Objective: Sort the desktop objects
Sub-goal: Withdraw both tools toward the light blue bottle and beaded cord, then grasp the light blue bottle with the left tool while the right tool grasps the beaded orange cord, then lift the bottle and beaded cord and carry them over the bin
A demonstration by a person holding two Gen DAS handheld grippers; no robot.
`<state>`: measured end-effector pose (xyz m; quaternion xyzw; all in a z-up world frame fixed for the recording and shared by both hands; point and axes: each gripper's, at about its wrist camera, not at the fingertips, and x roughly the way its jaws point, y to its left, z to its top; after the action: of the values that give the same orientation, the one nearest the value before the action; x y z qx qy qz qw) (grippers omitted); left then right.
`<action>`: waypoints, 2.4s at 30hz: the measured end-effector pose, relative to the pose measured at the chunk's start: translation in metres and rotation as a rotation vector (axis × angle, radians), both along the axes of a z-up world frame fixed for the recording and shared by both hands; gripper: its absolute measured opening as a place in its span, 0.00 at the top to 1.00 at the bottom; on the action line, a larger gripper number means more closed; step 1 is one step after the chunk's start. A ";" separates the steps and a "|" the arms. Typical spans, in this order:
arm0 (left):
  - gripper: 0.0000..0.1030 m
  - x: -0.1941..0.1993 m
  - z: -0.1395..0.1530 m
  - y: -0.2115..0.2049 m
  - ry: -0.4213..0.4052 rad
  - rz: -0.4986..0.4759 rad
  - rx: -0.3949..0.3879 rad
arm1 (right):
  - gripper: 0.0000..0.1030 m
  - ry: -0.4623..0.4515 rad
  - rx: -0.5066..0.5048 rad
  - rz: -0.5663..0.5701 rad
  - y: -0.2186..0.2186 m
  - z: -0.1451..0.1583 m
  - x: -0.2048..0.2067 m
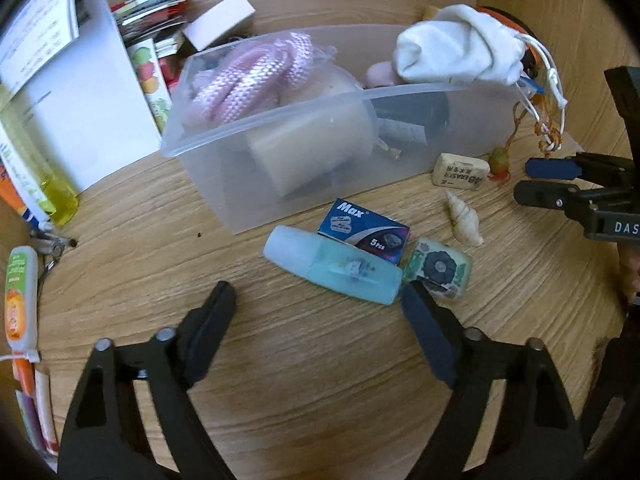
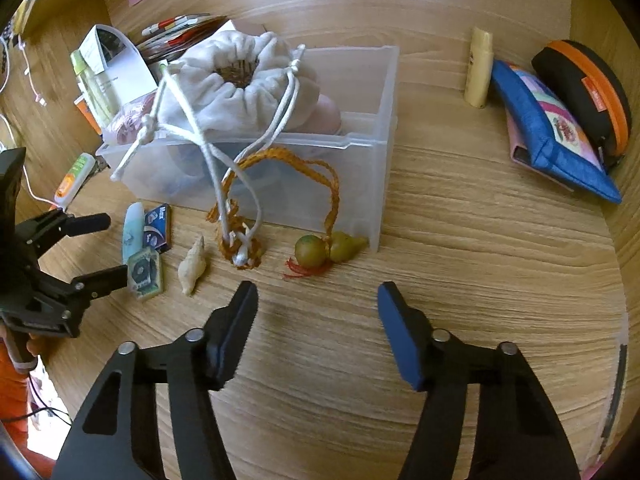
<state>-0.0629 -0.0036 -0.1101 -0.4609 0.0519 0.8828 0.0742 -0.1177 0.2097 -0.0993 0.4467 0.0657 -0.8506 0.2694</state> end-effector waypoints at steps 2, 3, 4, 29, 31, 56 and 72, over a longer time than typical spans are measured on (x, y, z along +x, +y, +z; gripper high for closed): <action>0.23 -0.002 0.001 0.002 -0.001 -0.010 0.002 | 0.48 -0.002 0.000 -0.008 -0.001 -0.002 -0.003; 0.23 -0.003 0.001 0.002 0.000 -0.012 0.001 | 0.48 0.003 0.003 -0.013 -0.001 -0.002 -0.003; 0.23 -0.004 0.001 0.003 0.001 -0.015 0.001 | 0.48 0.005 0.006 -0.016 -0.002 -0.002 -0.004; 0.70 0.020 0.006 -0.001 0.036 -0.033 0.062 | 0.72 0.042 0.018 -0.015 -0.022 -0.003 -0.002; 0.72 0.025 0.007 -0.006 0.037 -0.018 0.067 | 0.75 0.022 -0.008 0.002 -0.018 -0.002 -0.001; 0.75 0.008 0.004 -0.017 0.020 0.037 0.087 | 0.65 0.024 0.024 -0.011 -0.011 -0.007 -0.001; 0.76 0.027 0.031 -0.024 0.147 0.115 0.117 | 0.74 0.132 -0.057 0.012 0.000 0.029 0.021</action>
<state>-0.0357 -0.0281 -0.0795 -0.3921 -0.0212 0.9185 0.0460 -0.0971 0.2100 -0.0704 0.3814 0.0618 -0.8782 0.2820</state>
